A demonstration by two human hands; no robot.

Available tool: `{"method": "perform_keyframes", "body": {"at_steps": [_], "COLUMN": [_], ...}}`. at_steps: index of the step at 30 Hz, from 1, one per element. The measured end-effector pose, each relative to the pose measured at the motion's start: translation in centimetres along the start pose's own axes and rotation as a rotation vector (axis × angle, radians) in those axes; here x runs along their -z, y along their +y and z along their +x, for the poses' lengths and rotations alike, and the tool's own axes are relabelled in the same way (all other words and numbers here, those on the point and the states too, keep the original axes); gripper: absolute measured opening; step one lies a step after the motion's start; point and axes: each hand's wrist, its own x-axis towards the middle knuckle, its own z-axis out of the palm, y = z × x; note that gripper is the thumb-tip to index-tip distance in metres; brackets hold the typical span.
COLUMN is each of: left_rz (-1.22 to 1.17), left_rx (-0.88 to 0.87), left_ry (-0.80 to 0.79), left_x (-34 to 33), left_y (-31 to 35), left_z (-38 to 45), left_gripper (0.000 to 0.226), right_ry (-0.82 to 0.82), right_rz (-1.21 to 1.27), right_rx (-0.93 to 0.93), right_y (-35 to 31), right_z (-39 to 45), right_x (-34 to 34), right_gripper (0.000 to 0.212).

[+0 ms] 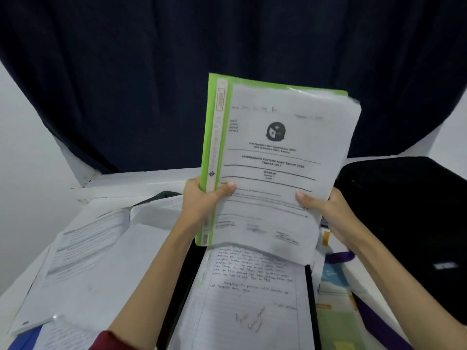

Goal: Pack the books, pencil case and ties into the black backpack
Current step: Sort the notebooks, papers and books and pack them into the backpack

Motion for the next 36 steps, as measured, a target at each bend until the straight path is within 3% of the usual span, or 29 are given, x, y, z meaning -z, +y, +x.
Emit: {"method": "perform_keyframes", "body": {"at_steps": [5,8,11,14,21,26,29,31,33,36], "left_rz": [-0.045,-0.013,0.007,0.04,-0.087,0.016,0.287,0.478,0.568,0.524], "left_rx": [0.051,0.164,0.302,0.34,0.359,0.186,0.0,-0.128,-0.251,-0.299], "left_ry": [-0.158,-0.292,-0.413,-0.526,-0.78,-0.893,-1.035,-1.082,-1.019,-0.776], "left_x": [-2.1,-4.2,-7.0,-11.3,-23.5,-32.0,-35.4,-36.8,-37.7,-37.8], "left_y": [2.4,3.5,4.0,4.0,4.2,1.4,-0.9,-2.1,-3.2,-4.2], "left_z": [-0.3,-0.2,0.1,-0.3,-2.5,-6.5,-9.7,-11.8,-13.1,-13.0], "left_gripper": [0.016,0.019,0.036,0.039,0.044,0.066,0.111,0.122,0.116,0.062], "right_ry": [-0.059,-0.11,-0.076,0.028,0.141,0.297,0.357,0.368,0.352,0.303], "right_rz": [0.235,0.273,0.39,0.478,0.583,0.528,0.489,0.477,0.472,0.452], "right_rx": [-0.069,-0.186,-0.224,-0.242,-0.239,-0.261,-0.247,-0.256,-0.257,-0.23], "right_y": [-1.6,-1.9,-1.1,-0.2,-2.6,-3.8,-3.6,-3.7,-3.8,-3.5], "right_z": [-1.8,-3.4,-5.3,-7.1,-11.9,-14.6,-15.2,-15.1,-15.0,-14.8], "right_x": [2.5,4.8,7.5,11.0,23.1,34.3,39.2,41.2,42.4,43.4], "right_gripper": [0.049,0.07,0.069,0.093,0.054,0.043,0.048,0.049,0.05,0.052]}}
